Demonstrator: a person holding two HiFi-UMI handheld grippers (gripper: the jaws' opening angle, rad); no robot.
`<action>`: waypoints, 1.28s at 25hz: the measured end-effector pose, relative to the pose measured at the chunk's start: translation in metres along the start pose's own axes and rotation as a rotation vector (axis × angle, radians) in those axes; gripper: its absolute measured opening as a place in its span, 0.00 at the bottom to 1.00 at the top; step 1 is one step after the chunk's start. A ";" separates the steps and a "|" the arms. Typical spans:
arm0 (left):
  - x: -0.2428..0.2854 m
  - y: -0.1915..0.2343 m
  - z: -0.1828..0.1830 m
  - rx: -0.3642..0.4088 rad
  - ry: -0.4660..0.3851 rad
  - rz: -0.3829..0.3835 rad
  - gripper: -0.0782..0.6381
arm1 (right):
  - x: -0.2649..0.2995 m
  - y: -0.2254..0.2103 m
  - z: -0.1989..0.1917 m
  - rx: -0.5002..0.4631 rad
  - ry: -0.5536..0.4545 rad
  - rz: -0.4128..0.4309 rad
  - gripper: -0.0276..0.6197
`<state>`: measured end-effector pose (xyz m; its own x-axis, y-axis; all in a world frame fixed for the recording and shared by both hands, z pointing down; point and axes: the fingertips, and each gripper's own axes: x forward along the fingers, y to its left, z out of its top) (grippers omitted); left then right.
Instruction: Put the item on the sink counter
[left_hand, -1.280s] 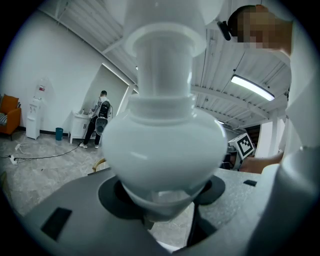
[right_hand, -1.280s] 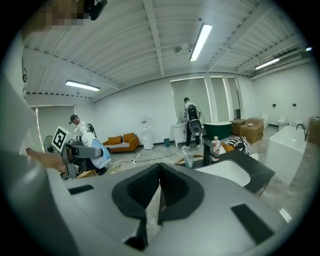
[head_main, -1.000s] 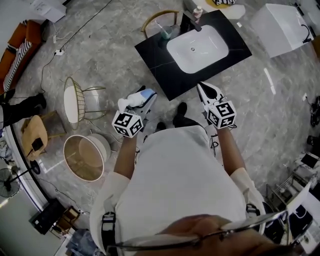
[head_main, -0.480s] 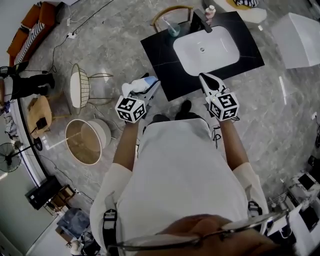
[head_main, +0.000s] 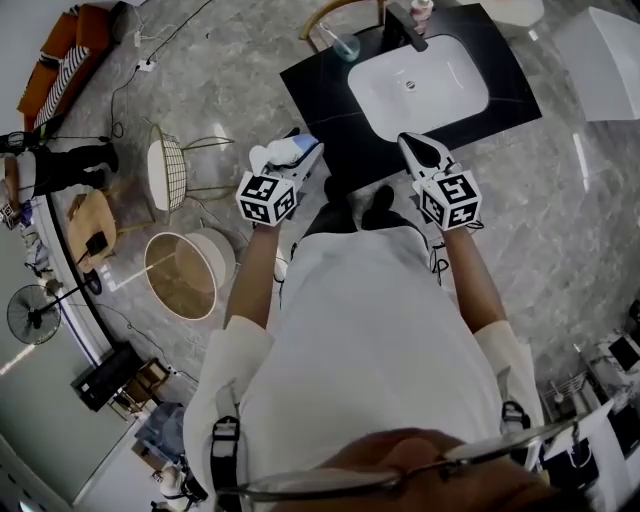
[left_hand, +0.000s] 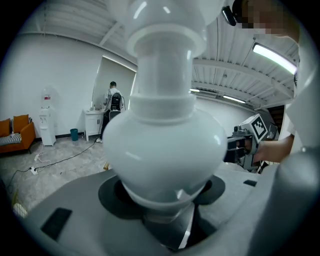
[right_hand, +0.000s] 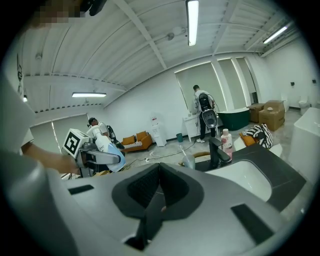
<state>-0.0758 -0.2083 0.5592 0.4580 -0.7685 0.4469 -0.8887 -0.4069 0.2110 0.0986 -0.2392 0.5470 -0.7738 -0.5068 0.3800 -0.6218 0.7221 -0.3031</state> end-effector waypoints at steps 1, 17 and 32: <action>0.003 0.003 -0.001 0.006 0.009 -0.004 0.45 | 0.001 0.000 -0.001 0.003 0.003 -0.006 0.05; 0.078 0.099 -0.019 0.112 0.131 -0.030 0.45 | 0.042 -0.017 -0.011 0.077 0.065 -0.183 0.05; 0.199 0.174 -0.075 0.274 0.284 -0.163 0.45 | 0.076 -0.036 -0.039 0.162 0.169 -0.332 0.05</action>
<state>-0.1410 -0.3949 0.7499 0.5342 -0.5324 0.6567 -0.7495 -0.6576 0.0766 0.0668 -0.2858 0.6210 -0.5056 -0.6055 0.6146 -0.8559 0.4419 -0.2688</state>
